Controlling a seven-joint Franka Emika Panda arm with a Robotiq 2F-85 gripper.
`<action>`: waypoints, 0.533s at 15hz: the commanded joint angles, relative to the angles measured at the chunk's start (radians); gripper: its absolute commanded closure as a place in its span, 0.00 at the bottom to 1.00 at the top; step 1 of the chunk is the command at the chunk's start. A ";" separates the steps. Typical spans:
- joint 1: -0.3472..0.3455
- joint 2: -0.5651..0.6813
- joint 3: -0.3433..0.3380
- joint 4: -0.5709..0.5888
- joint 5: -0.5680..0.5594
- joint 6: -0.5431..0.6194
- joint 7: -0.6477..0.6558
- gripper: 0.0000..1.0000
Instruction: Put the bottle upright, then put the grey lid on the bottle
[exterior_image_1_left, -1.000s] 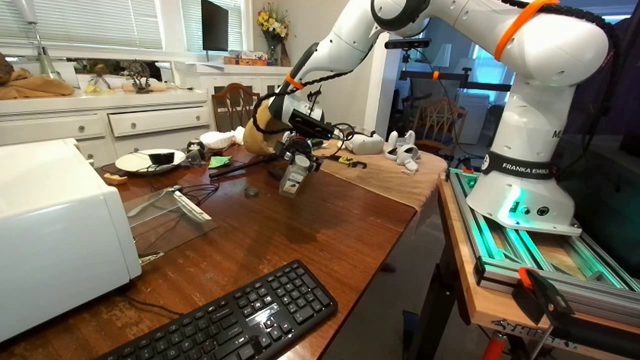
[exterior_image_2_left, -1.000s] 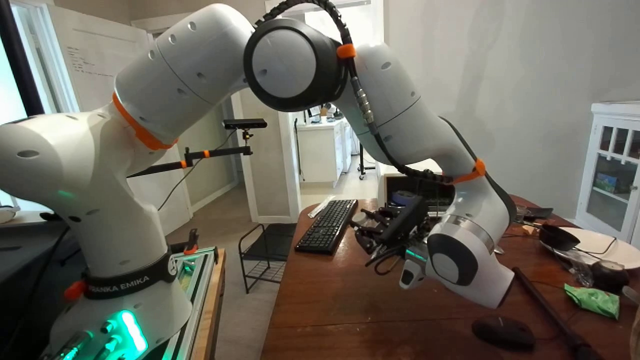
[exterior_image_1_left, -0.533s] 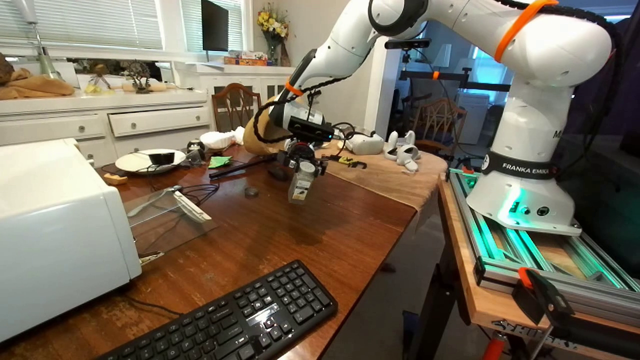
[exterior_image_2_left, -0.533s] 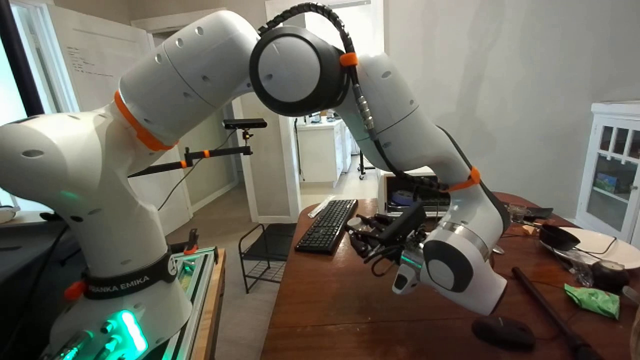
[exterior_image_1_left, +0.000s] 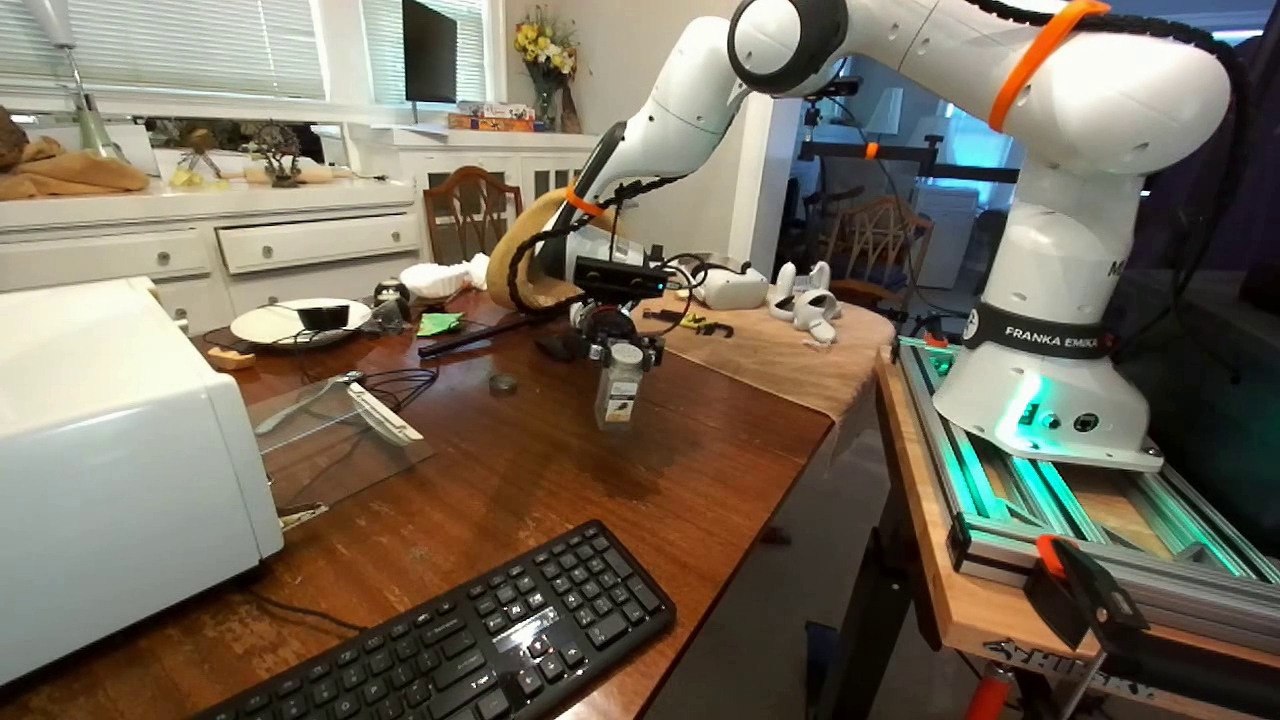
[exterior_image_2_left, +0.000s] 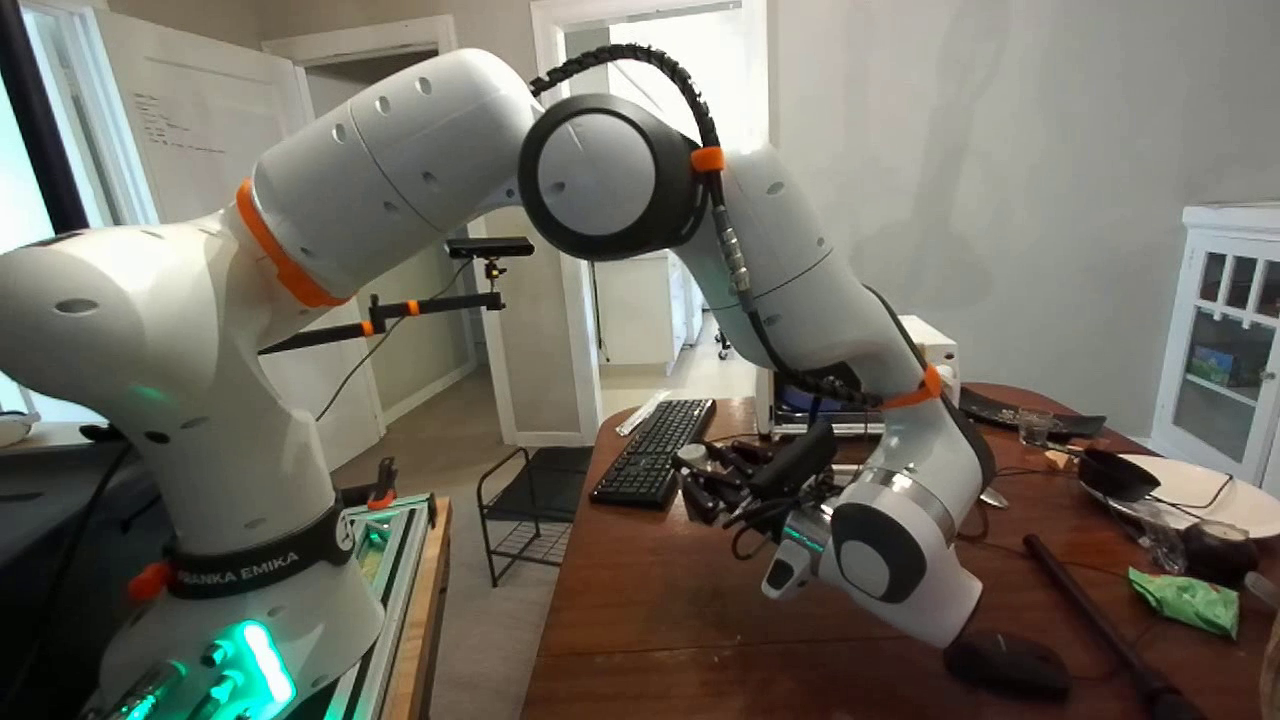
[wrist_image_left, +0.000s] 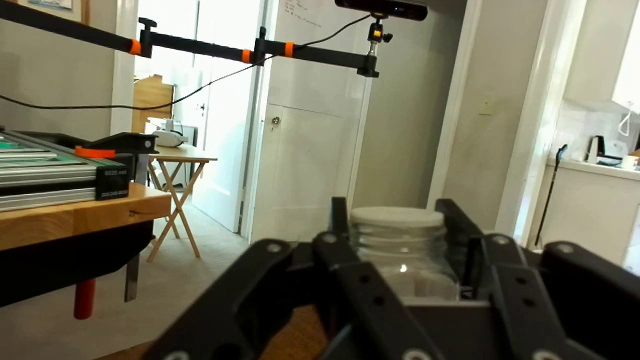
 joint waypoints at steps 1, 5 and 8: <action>0.052 -0.003 -0.049 0.015 0.001 0.053 0.029 0.77; 0.085 -0.024 -0.074 -0.003 -0.011 0.171 0.028 0.77; 0.095 -0.022 -0.071 -0.003 -0.020 0.218 0.047 0.77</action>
